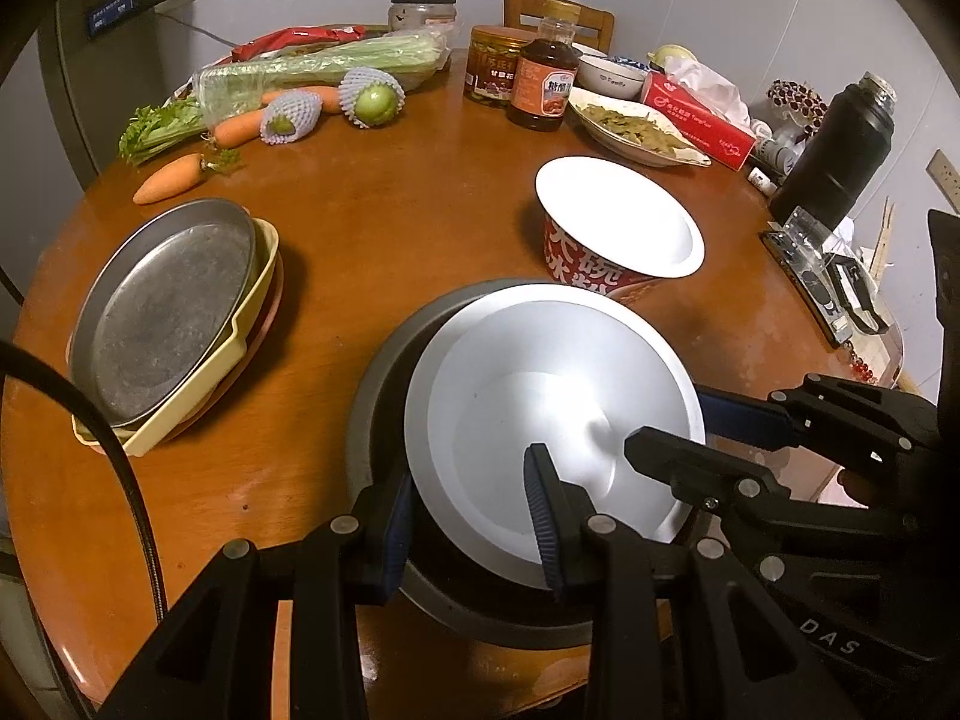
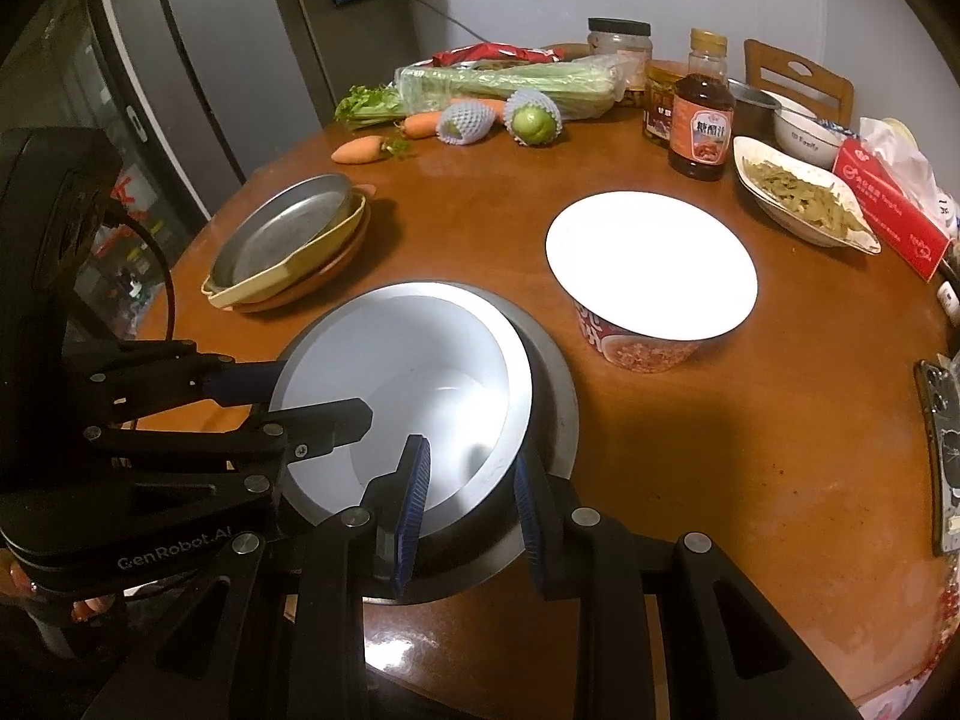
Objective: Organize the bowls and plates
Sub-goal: 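Set the white plate down inside the steel bowl and open both grippers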
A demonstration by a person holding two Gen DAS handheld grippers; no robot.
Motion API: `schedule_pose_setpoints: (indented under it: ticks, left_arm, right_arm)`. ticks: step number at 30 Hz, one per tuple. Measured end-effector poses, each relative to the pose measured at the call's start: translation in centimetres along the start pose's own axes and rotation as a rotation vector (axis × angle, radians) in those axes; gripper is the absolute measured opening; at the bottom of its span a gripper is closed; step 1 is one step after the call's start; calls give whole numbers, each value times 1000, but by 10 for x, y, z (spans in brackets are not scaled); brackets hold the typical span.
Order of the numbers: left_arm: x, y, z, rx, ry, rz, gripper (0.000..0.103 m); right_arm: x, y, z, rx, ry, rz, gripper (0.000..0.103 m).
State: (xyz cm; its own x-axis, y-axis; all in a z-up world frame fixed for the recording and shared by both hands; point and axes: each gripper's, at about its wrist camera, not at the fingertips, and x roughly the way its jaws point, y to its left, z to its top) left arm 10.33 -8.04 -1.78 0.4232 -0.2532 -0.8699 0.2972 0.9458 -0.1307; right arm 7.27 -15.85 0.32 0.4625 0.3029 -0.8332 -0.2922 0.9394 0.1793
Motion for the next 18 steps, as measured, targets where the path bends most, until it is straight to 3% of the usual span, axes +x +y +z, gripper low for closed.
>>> schedule_pose_setpoints:
  ticks: [18]
  left_arm:
    - [-12,5,2,-16,-36,-10,35]
  right_arm:
    - [-8,-7,1,36,-18,-11,30]
